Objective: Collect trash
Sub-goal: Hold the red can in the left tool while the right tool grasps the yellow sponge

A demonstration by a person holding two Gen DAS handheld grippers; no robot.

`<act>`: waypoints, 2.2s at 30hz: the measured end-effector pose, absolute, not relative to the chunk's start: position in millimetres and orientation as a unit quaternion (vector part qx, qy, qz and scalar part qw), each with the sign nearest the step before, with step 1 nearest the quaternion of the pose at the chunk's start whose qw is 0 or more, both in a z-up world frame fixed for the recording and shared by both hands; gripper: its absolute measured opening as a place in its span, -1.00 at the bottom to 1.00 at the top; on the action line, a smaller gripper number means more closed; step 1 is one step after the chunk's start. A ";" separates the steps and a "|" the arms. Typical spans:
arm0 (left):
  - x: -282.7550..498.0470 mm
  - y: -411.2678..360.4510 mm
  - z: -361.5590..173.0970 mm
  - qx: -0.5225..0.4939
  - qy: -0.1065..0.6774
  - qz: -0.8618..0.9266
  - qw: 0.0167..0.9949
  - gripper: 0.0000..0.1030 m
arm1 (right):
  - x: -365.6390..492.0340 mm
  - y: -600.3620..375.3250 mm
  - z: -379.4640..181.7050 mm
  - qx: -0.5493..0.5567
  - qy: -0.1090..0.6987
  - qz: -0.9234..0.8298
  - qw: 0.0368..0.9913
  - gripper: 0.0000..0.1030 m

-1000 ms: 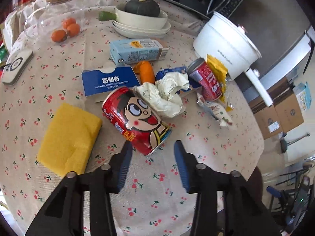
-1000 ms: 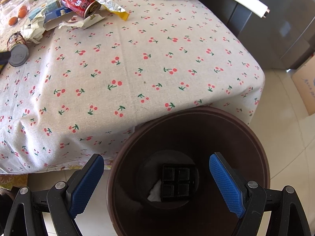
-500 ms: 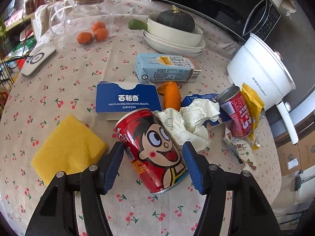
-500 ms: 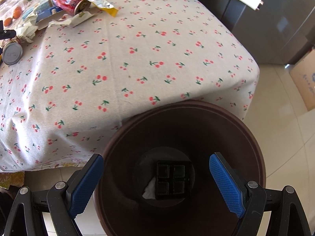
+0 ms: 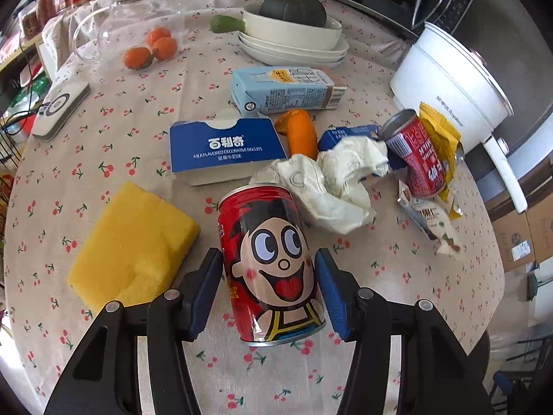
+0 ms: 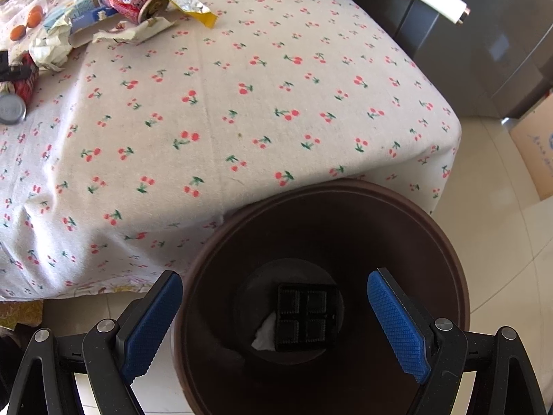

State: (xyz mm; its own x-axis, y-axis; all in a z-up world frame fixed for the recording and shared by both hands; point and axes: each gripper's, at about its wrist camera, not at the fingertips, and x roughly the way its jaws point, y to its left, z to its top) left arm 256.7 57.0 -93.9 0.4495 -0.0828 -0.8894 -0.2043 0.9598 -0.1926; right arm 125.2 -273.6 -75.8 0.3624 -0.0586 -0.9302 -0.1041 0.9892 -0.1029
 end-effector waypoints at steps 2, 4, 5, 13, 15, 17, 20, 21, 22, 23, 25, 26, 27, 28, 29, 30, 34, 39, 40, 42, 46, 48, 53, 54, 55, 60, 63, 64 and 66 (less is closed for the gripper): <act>250.4 52.9 -93.0 -0.113 0.539 0.024 0.835 0.12 | 125.4 -270.4 -73.0 -0.071 0.561 0.016 0.825 0.75; 243.7 51.1 -92.2 -0.091 0.553 0.016 0.828 0.12 | 125.8 -266.9 -70.9 -0.069 0.558 0.019 0.827 0.75; 239.8 51.0 -92.1 -0.084 0.558 0.012 0.825 0.12 | 126.0 -264.9 -70.4 -0.067 0.558 0.021 0.827 0.75; 232.1 59.4 -102.1 -0.086 0.583 0.007 0.808 0.14 | 123.5 -246.4 -65.7 -0.067 0.553 0.032 0.830 0.75; 232.2 62.6 -109.1 -0.099 0.593 0.006 0.799 0.11 | 122.6 -244.4 -64.4 -0.066 0.552 0.033 0.831 0.75; 230.5 67.2 -107.4 -0.120 0.588 0.004 0.800 0.06 | 122.3 -242.8 -62.2 -0.062 0.550 0.033 0.833 0.75; 224.5 69.9 -94.7 -0.129 0.571 0.000 0.811 0.06 | 122.7 -240.7 -58.0 -0.058 0.545 0.033 0.836 0.75; 221.5 70.5 -89.3 -0.125 0.566 -0.003 0.815 0.06 | 123.2 -239.9 -56.4 -0.056 0.543 0.032 0.837 0.75; 218.0 71.1 -83.8 -0.122 0.561 -0.005 0.819 0.06 | 123.8 -239.2 -54.6 -0.053 0.541 0.032 0.839 0.75; 213.4 72.3 -77.9 -0.119 0.555 -0.007 0.823 0.06 | 124.3 -238.1 -53.0 -0.050 0.540 0.031 0.840 0.75; 203.8 77.6 -64.9 -0.121 0.543 -0.015 0.831 0.06 | 126.8 -234.0 -49.3 -0.045 0.536 0.033 0.843 0.75; 199.7 82.6 -58.1 -0.123 0.537 -0.017 0.834 0.06 | 128.3 -231.0 -48.0 -0.044 0.534 0.033 0.844 0.76; 194.3 88.1 -51.5 -0.123 0.530 -0.019 0.839 0.06 | 130.0 -227.3 -46.3 -0.044 0.532 0.034 0.845 0.76; 191.1 93.8 -44.5 -0.121 0.523 -0.018 0.843 0.06 | 131.9 -222.8 -44.4 -0.044 0.529 0.035 0.847 0.76; 186.5 101.4 -38.2 -0.117 0.516 -0.016 0.849 0.06 | 133.9 -217.5 -42.5 -0.043 0.527 0.038 0.848 0.76; 180.7 109.9 -32.6 -0.111 0.509 -0.011 0.854 0.06 | 135.7 -212.8 -41.4 -0.042 0.525 0.040 0.849 0.76; 159.1 147.2 -21.4 -0.082 0.489 0.024 0.868 0.06 | 144.0 -184.5 -36.9 -0.037 0.515 0.055 0.854 0.77; 145.7 190.1 -31.3 -0.082 0.495 0.053 0.863 0.06 | 160.8 -135.9 -41.8 -0.005 0.514 0.074 0.855 0.81; 144.3 196.0 -33.4 -0.081 0.497 0.057 0.862 0.06 | 166.5 -124.6 -44.0 0.013 0.516 0.082 0.852 0.81; 142.2 204.9 -37.8 -0.074 0.499 0.062 0.861 0.06 | 177.2 -101.3 -48.4 0.049 0.518 0.101 0.848 0.81; 139.0 216.1 -41.9 -0.052 0.498 0.071 0.862 0.06 | 199.2 -45.2 -61.3 0.073 0.520 0.119 0.843 0.81; 138.6 220.8 -43.0 -0.042 0.498 0.074 0.863 0.06 | 209.5 -18.4 -68.3 0.080 0.522 0.129 0.839 0.81; 137.5 229.8 -45.6 -0.034 0.501 0.073 0.862 0.06 | 227.9 35.7 -83.7 0.087 0.525 0.146 0.834 0.81; 137.2 231.5 -46.0 -0.035 0.501 0.072 0.862 0.06 | 230.6 40.8 -84.4 0.089 0.525 0.147 0.834 0.81; 137.0 232.3 -46.2 -0.037 0.502 0.071 0.861 0.06 | 233.2 45.6 -85.3 0.091 0.524 0.148 0.834 0.81; 137.4 236.2 -46.8 -0.044 0.504 0.071 0.860 0.06 | 246.7 67.9 -91.5 0.087 0.520 0.142 0.838 0.81; 137.1 234.2 -45.8 -0.044 0.503 0.070 0.861 0.06 | 251.7 74.4 -101.0 0.079 0.529 0.132 0.835 0.81; 137.4 233.8 -45.5 -0.044 0.502 0.069 0.861 0.06 | 252.3 75.9 -105.1 0.076 0.534 0.131 0.832 0.80; 137.6 232.6 -44.9 -0.044 0.502 0.070 0.861 0.06 | 251.5 78.6 -112.5 0.070 0.543 0.131 0.827 0.69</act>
